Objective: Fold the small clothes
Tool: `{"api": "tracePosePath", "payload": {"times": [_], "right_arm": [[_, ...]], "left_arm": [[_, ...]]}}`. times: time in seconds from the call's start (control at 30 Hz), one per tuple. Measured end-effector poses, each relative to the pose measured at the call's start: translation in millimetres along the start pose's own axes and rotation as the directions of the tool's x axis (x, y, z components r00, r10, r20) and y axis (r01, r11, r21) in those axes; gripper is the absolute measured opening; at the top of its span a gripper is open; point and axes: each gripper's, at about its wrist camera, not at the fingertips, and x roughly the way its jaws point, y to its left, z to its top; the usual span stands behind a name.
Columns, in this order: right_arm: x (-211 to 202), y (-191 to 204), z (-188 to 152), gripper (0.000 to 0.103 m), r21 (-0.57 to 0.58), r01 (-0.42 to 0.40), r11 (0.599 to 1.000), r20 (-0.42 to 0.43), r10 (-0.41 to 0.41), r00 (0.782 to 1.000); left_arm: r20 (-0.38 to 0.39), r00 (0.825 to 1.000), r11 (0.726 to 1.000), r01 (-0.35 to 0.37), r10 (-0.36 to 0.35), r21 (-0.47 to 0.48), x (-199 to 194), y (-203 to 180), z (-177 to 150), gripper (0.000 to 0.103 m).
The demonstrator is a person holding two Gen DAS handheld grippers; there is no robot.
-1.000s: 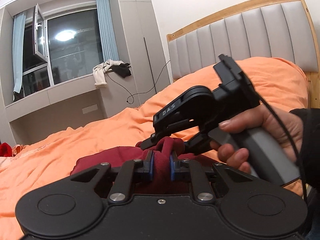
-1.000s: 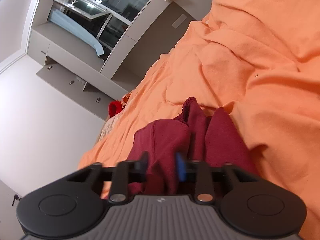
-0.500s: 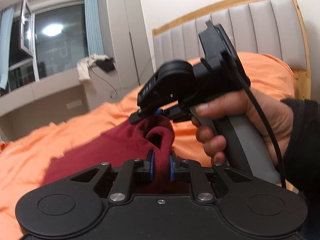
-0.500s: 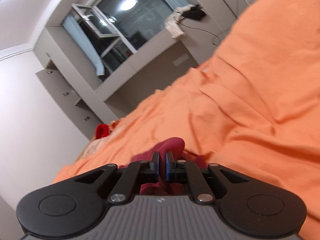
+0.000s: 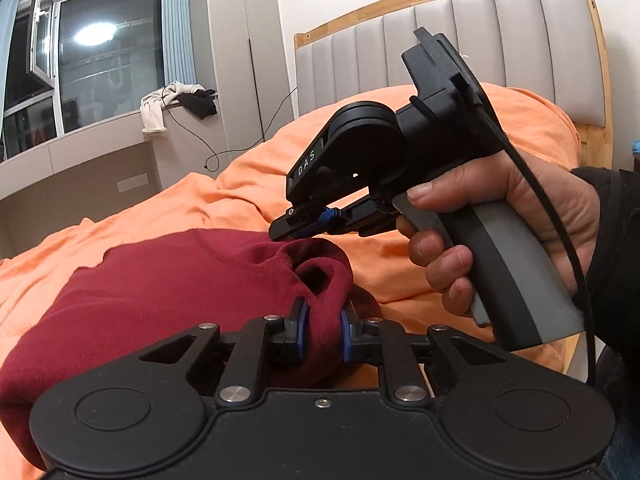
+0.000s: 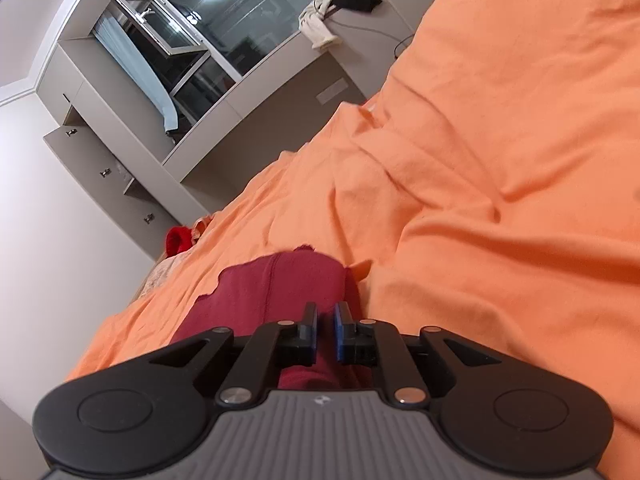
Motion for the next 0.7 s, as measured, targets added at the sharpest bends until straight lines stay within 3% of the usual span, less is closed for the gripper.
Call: {"api": "tracePosePath", "payload": {"times": [0.03,0.1,0.17,0.2,0.23,0.27,0.43,0.53,0.7], "right_arm": [[-1,1,-1,0.038,-0.005,-0.006,1.0,-0.008,0.006,1.0],[-1,5,-3,0.042,-0.034,0.0,0.999,-0.027,-0.001,1.0],[2,10,-8,0.039,-0.102,0.053,0.993,-0.059,-0.059,0.996],[4,11,-11,0.029,-0.128,0.076,0.989,-0.068,-0.085,0.994],[5,11,-14,0.025,-0.148,0.085,0.985,-0.077,-0.097,0.992],[5,10,-15,0.024,-0.156,0.085,0.984,-0.082,-0.099,0.992],[-2,9,-17,0.019,-0.191,0.091,0.977,-0.068,-0.105,0.992],[-4,7,-17,0.019,-0.197,0.098,0.976,-0.067,-0.113,0.991],[-4,8,-18,0.019,-0.207,0.107,0.972,-0.063,-0.122,0.991]], "left_arm": [[0.003,1.0,1.0,0.005,-0.005,-0.004,0,-1,0,0.02],[0.008,1.0,1.0,0.023,-0.023,-0.02,-1,1,0,0.025],[0.011,0.999,0.998,0.051,-0.051,-0.038,-2,5,1,0.034],[0.012,0.998,0.997,0.059,-0.059,-0.042,-1,5,2,0.037],[0.01,0.998,0.997,0.064,-0.064,-0.049,-2,6,4,0.04],[0.006,0.997,0.995,0.074,-0.073,-0.061,-2,8,5,0.041],[0.014,0.991,0.977,0.133,-0.132,-0.168,-17,28,13,0.068],[0.025,0.995,0.969,0.102,-0.099,-0.225,-30,48,23,0.075],[0.025,0.999,0.938,-0.029,0.04,-0.345,-50,97,29,0.088]]}}
